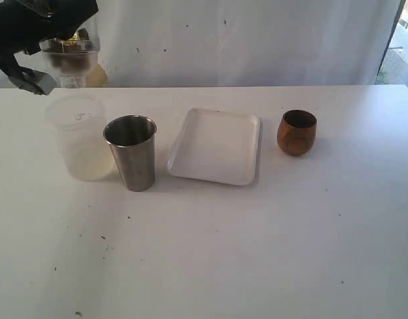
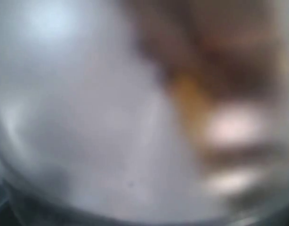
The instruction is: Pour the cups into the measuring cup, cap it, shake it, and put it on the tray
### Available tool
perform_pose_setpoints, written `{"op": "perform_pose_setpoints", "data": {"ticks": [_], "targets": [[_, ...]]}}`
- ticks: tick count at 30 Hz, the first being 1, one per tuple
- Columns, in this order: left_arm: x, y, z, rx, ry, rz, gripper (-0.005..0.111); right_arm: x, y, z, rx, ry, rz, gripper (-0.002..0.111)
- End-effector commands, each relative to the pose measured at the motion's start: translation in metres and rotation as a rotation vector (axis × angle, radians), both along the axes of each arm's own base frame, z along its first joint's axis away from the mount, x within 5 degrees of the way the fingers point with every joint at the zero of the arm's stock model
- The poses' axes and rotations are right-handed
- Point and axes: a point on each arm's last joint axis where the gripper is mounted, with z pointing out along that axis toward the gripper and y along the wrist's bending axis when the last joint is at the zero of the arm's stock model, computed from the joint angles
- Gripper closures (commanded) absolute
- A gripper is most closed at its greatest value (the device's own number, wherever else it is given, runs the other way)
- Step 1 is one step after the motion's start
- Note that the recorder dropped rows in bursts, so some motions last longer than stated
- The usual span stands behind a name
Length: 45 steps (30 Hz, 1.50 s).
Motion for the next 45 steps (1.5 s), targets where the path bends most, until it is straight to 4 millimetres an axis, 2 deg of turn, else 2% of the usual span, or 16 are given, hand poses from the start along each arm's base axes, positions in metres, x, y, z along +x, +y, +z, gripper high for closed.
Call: {"op": "perform_pose_setpoints", "data": {"ticks": [1,15,45], "targets": [[-0.0023,-0.0017,0.0115,-0.029,-0.042,-0.021,0.107,-0.0001,-0.0002,-0.0007,-0.002,-0.007,-0.002,0.108],[-0.0003,0.0000,0.0050,0.038,-0.004,0.009,0.107,-0.0001,-0.0002,-0.0007,-0.002,-0.007,-0.002,0.108],[-0.0007,-0.0004,0.0055,0.035,-0.008,0.003,0.107,-0.0001,-0.0002,-0.0007,0.029,-0.005,-0.010,0.108]]}}
